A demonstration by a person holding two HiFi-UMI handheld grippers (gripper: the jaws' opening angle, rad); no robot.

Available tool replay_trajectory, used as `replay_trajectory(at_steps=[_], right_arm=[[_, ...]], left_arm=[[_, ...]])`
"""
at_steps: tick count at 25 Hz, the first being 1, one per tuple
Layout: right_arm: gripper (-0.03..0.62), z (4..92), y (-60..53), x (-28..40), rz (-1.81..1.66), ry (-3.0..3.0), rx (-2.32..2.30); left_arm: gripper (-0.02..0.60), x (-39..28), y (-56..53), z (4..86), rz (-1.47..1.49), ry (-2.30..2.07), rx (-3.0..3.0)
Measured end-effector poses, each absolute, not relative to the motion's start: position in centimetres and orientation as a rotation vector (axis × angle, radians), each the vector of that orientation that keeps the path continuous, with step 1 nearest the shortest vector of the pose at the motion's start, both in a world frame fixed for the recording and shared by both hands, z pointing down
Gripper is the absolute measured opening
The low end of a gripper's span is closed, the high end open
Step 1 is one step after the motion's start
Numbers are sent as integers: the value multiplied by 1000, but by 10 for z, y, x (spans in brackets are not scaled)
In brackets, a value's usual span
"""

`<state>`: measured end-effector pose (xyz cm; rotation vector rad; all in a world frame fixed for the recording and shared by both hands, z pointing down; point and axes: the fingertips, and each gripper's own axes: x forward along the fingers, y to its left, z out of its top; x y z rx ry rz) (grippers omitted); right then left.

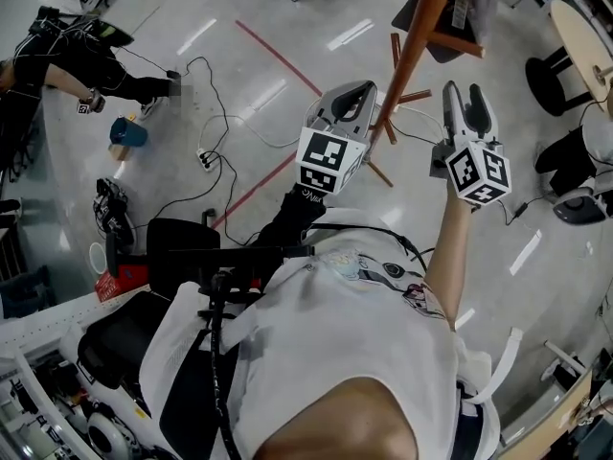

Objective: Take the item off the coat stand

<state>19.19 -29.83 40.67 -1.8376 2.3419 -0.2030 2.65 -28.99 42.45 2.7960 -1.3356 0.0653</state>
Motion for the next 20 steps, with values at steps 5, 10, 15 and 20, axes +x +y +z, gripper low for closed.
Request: replay_trajectory(at_steps=[5,10,15,20], right_arm=[[264,413,-319,199,-244,2401,-1804],[264,414,-337,191,-241,2475,-1763],[262,411,-361,185,-243,2481,-1754],[239,415,-389,186,-304,2469,-1830]], left_arm=[[2,24,-300,423,60,-1370,2785],[2,23,-303,420,63,-1385,2785],[2,26,-301,422,66,-1385,2784],[2,24,-300,423,71,-1394,2777]])
